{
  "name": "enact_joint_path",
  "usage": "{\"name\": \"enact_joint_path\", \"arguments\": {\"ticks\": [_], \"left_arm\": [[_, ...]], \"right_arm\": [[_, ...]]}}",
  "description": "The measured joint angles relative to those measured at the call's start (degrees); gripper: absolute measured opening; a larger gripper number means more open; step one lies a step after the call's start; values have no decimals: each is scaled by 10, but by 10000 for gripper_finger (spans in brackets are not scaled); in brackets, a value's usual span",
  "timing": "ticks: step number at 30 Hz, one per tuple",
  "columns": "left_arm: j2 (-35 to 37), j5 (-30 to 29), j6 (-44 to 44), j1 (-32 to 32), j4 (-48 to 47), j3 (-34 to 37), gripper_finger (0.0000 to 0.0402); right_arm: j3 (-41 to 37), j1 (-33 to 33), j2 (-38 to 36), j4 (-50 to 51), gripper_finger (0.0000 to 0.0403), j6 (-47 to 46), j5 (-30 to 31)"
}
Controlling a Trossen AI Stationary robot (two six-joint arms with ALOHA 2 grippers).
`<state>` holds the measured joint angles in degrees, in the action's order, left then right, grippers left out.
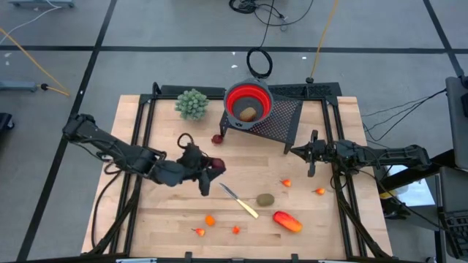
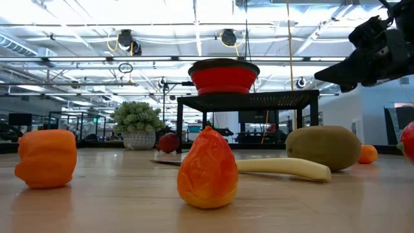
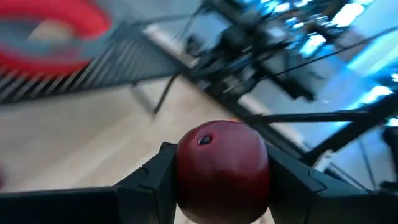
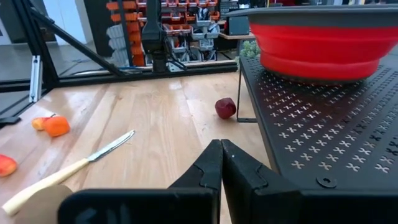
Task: Pick & Place Fruit
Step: Put the red pomegranate into the red strainer bowl on the shelf
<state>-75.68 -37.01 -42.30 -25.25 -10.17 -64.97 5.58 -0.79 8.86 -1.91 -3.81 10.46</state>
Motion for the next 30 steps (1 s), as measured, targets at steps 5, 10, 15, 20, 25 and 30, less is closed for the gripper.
{"name": "enact_joint_path", "arguments": {"ticks": [5,10,15,20,25,30], "left_arm": [[0,53,158,1,148,0,184],[0,133,277,1,266,0,184],[0,202,353,1,342,0,184],[0,277,414,1,392,0,184],[0,344,452,1,414,0,184],[0,351,446,1,414,0,184]], "right_arm": [[0,0,0,0,0,2,0],[0,0,0,0,0,2,0],[0,0,0,0,0,2,0],[0,0,0,0,0,2,0],[0,0,0,0,0,2,0],[0,0,0,0,0,2,0]]}}
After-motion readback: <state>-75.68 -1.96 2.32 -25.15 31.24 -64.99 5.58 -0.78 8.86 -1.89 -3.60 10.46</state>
